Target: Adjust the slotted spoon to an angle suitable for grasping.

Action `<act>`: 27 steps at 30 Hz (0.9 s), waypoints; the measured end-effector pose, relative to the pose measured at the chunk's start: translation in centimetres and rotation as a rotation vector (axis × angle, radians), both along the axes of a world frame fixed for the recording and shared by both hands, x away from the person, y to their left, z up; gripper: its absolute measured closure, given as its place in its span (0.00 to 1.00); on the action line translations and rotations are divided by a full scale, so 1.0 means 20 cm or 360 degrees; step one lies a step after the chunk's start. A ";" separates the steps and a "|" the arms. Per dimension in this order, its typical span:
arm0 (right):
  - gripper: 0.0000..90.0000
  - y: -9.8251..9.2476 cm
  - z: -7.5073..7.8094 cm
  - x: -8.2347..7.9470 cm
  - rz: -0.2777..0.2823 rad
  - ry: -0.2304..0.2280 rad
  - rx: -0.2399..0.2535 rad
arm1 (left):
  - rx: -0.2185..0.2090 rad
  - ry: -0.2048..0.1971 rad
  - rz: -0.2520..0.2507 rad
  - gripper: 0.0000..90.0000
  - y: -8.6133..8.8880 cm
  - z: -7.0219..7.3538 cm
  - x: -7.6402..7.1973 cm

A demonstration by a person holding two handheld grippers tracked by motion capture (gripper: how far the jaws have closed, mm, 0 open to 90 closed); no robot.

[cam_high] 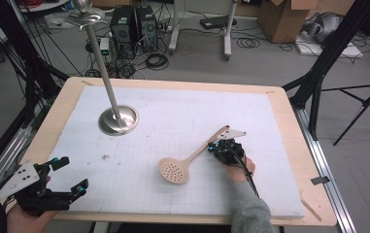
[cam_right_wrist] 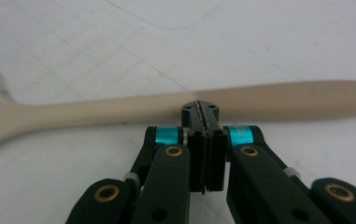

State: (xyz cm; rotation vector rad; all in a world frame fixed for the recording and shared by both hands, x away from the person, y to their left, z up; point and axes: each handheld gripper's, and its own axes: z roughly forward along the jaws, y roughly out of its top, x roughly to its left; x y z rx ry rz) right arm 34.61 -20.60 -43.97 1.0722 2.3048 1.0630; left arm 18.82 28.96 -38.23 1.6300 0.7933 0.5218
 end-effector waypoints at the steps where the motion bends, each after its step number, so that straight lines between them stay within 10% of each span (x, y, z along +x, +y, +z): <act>1: 1.00 0.02 0.01 -0.01 0.0023 0.0010 0.0006 | 0.0008 0.0001 -0.0005 0.02 0.00 0.00 0.00; 17: 1.00 0.35 0.03 -0.01 0.0319 0.0030 -0.0018 | 0.0027 -0.0003 0.0015 0.02 0.01 0.00 -0.02; 27: 1.00 0.41 0.00 0.00 0.0323 0.0101 -0.0103 | 0.0025 -0.0004 0.0018 0.02 0.00 0.00 -0.02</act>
